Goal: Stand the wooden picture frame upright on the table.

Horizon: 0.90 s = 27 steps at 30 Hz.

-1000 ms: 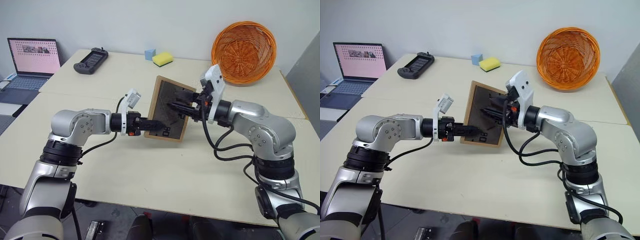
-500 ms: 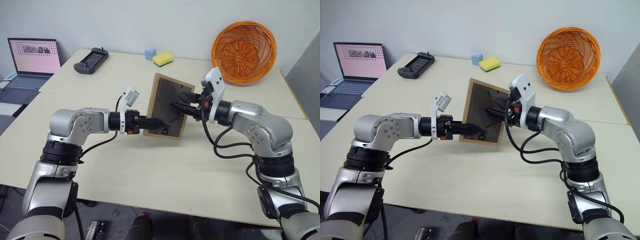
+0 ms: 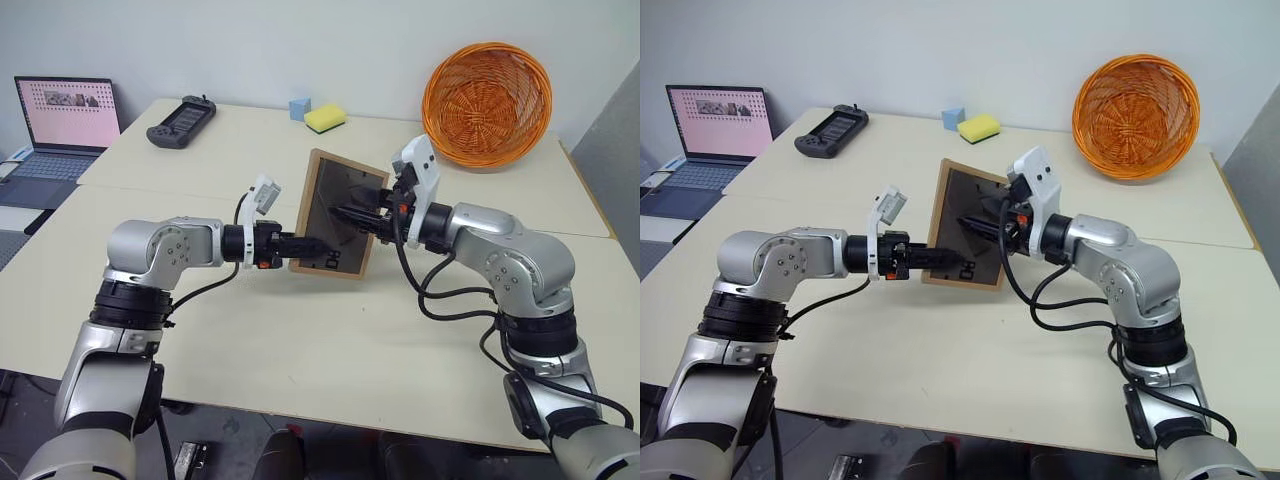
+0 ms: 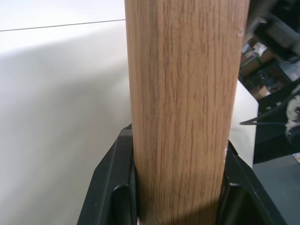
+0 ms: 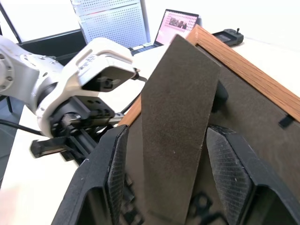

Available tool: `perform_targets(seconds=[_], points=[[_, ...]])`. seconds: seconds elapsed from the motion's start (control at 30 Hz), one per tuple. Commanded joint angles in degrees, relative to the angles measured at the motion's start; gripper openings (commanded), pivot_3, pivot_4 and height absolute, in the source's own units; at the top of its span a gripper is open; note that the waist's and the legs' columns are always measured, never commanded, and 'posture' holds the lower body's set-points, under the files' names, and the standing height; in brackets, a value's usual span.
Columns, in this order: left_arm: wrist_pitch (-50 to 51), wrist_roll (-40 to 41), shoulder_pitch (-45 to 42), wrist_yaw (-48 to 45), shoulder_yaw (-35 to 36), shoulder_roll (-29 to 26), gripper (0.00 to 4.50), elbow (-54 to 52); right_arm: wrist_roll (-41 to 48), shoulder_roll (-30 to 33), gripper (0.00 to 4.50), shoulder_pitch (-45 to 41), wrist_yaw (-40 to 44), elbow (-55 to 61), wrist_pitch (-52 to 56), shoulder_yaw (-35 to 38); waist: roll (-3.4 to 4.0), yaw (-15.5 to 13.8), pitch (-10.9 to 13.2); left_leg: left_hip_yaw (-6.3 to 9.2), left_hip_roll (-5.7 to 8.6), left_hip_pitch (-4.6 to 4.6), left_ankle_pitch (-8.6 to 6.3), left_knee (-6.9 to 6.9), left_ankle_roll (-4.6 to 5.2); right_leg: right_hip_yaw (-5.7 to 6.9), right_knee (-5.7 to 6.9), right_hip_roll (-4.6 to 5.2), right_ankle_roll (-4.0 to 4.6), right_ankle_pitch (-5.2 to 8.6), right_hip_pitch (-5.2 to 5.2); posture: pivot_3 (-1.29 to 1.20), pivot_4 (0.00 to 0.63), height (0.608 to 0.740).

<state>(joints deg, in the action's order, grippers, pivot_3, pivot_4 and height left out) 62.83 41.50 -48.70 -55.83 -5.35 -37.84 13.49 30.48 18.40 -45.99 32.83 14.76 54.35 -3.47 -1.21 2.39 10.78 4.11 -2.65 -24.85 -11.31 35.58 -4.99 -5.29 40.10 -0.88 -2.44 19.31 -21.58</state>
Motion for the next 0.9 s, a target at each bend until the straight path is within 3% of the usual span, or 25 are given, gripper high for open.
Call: perform_targets(seconds=[0.03,0.4,0.57,0.9], points=[[-2.34,-1.33,-2.67,-1.64,1.78,0.29,1.29,0.88,2.36,0.06,2.65,-0.80,-0.39,4.57,0.74,1.32,0.00,0.00,0.00,0.00,0.00,0.00,0.00,0.00,0.00,0.00,0.00,0.00,0.00,0.00,0.00,0.00,0.150,0.740],[-3.64,-4.08,-4.38,-2.91,2.33,1.62,1.29,4.44,2.94,2.16,2.65,0.95,-1.33,6.33,1.92,2.20,0.00,0.03,0.00,0.00,0.00,0.00,0.00,0.00,0.00,0.00,0.01,0.00,0.00,0.00,0.00,0.00,0.150,0.740],[0.68,-1.16,-6.56,-2.76,5.60,2.59,1.29,5.45,-6.51,8.24,2.65,4.68,1.22,3.30,-7.03,-4.93,0.00,0.00,0.00,0.00,0.01,-0.02,0.00,0.02,0.01,0.00,-0.01,0.00,0.00,0.00,-0.01,0.00,0.150,0.740],[5.74,-0.06,-7.52,-2.73,9.56,0.96,1.29,5.97,-17.74,19.88,2.65,10.43,9.53,-1.59,-25.92,-7.77,0.00,0.10,0.01,-0.02,0.02,-0.03,-0.01,0.09,0.01,0.00,-0.01,0.00,-0.01,0.00,0.00,0.00,0.150,0.740]])
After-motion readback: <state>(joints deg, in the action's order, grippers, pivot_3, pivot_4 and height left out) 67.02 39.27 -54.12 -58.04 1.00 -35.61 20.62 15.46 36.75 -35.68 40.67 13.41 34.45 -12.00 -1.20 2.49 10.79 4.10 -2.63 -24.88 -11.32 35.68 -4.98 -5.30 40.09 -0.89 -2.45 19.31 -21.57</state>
